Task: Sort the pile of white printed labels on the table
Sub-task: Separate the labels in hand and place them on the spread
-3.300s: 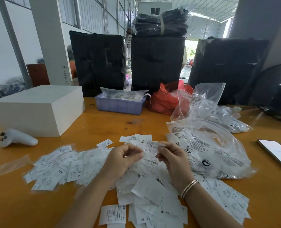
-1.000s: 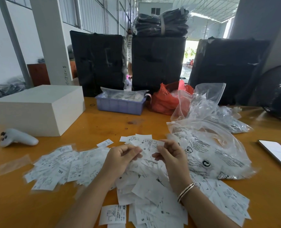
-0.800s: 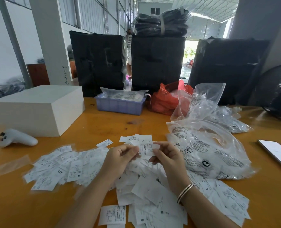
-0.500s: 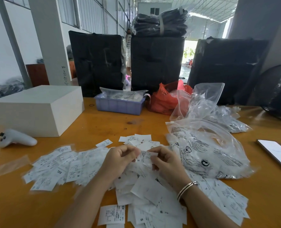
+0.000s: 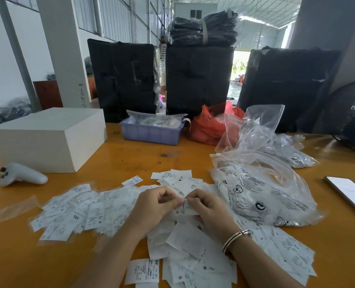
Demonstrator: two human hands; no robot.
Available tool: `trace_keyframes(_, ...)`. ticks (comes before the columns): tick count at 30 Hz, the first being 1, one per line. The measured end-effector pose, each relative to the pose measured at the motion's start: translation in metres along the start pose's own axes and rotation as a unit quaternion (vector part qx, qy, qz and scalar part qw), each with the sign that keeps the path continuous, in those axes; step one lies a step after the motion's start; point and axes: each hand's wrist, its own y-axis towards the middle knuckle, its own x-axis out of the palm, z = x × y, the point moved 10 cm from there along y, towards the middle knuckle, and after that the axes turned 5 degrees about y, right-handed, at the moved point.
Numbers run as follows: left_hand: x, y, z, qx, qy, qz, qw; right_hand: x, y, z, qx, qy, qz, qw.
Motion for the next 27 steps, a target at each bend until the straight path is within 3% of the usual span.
trace_keyframes(3,0.004,-0.001,0.004,0.008,-0.021,-0.020,1.000,0.001,0.000,-0.004,-0.027,-0.051,0.006,0.998)
trace_keyframes(10,0.003,-0.001,0.003,-0.015,-0.083,-0.023,0.996,-0.006,0.000,-0.005,-0.042,-0.028,0.031,0.998)
trace_keyframes(15,-0.007,0.000,-0.004,-0.039,-0.127,0.049,0.990,-0.018,0.002,0.001,-0.025,0.101,0.086,0.991)
trace_keyframes(20,-0.003,-0.002,-0.007,-0.060,-0.135,0.061,0.987,-0.015,0.002,0.004,-0.010,0.123,0.085,0.989)
trace_keyframes(27,-0.002,-0.004,-0.008,-0.068,-0.118,0.062,0.989,0.002,-0.001,-0.015,-0.070,-0.042,0.043,0.996)
